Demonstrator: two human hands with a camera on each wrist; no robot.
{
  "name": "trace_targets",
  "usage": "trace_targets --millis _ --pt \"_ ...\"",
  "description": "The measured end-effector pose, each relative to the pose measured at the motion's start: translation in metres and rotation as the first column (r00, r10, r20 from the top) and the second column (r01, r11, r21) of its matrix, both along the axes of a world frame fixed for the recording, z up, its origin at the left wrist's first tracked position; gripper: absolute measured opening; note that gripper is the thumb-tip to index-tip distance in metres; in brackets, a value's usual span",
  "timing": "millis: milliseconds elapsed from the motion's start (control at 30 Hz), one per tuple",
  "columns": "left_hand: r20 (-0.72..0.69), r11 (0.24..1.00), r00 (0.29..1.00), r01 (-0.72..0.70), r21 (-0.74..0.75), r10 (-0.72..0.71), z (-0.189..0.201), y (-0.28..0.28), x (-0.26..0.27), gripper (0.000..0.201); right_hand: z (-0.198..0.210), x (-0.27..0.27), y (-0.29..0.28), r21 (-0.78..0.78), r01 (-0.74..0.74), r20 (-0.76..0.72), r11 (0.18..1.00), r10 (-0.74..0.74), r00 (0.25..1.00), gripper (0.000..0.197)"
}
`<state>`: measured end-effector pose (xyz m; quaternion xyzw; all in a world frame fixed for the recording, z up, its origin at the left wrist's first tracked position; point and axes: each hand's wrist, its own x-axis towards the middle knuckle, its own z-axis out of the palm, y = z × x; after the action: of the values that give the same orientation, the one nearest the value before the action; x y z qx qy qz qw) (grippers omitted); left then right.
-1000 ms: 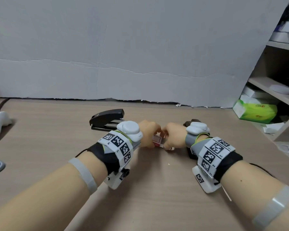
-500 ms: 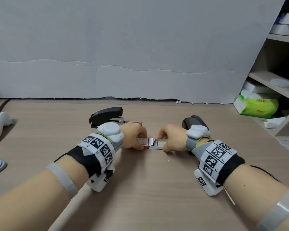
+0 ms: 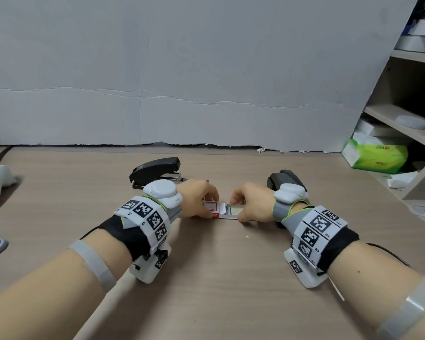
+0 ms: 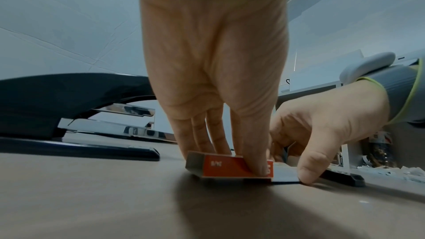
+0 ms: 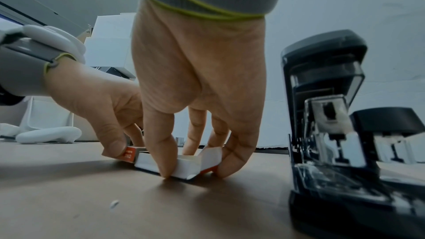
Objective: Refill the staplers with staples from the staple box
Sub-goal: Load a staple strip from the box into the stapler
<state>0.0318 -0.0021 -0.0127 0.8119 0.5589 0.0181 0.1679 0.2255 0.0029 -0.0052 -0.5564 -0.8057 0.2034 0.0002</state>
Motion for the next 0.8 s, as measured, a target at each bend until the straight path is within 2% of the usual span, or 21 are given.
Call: trace_targets --millis 400,633,800 --pt "0.013 1.000 1.000 0.018 -0.015 -0.018 0.0012 -0.0016 0.0000 0.041 0.0056 0.0022 -0.0020 0.005 0.009 -0.047 1.000 -0.008 0.999 0.040" --pt "0.027 0.999 0.999 0.039 -0.026 -0.039 0.0030 -0.0046 0.0033 0.048 0.0031 -0.0007 -0.0038 -0.004 0.001 -0.040 1.000 -0.001 0.999 0.043" --pt "-0.017 0.995 0.995 0.098 0.007 -0.098 0.0043 -0.0073 0.0060 0.042 0.0030 0.0010 -0.0059 -0.007 -0.093 -0.043 0.996 0.093 0.995 0.037"
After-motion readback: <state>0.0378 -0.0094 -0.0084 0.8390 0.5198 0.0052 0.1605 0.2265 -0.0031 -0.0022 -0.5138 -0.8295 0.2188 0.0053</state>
